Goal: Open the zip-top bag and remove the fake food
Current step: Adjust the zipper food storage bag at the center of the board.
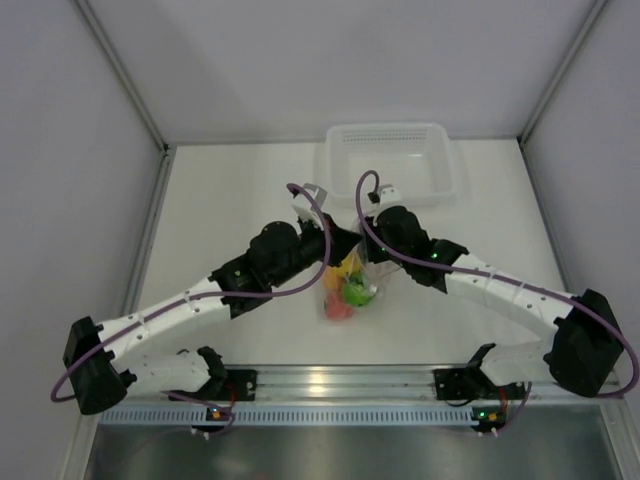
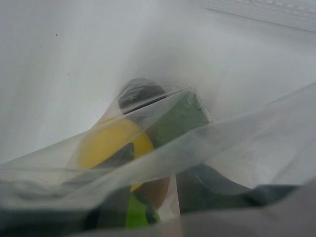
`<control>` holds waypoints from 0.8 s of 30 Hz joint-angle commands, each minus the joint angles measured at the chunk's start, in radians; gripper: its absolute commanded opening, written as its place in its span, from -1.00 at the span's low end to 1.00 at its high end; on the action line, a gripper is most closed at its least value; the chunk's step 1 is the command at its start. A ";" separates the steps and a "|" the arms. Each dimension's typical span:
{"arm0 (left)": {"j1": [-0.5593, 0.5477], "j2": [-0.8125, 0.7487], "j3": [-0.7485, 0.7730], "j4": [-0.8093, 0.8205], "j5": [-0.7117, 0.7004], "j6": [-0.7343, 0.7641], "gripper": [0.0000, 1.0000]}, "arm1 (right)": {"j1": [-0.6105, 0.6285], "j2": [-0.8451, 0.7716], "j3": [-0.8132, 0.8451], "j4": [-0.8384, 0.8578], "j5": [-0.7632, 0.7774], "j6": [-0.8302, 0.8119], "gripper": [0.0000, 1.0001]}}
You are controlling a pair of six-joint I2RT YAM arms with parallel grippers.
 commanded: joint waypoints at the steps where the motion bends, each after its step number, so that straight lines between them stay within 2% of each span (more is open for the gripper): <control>1: -0.004 0.005 0.005 0.076 0.010 0.043 -1.00 | -0.015 0.006 0.004 0.099 0.024 -0.041 -0.20; 7: -0.003 0.017 -0.008 0.090 -0.004 0.056 -1.00 | -0.072 0.037 -0.019 0.115 0.049 -0.012 -0.20; 14: -0.004 0.040 -0.024 0.114 -0.027 0.069 -1.00 | -0.092 0.091 -0.024 0.187 -0.086 -0.020 -0.18; 20: -0.003 0.042 -0.060 0.114 -0.076 0.074 -1.00 | -0.093 0.118 -0.013 0.195 -0.093 -0.020 -0.10; 23: -0.003 0.034 -0.078 0.122 -0.084 0.072 -1.00 | -0.093 0.137 -0.021 0.216 -0.090 -0.014 -0.18; 24: -0.004 0.031 -0.078 0.128 -0.073 0.074 -1.00 | -0.092 0.138 -0.026 0.248 -0.096 -0.009 -0.28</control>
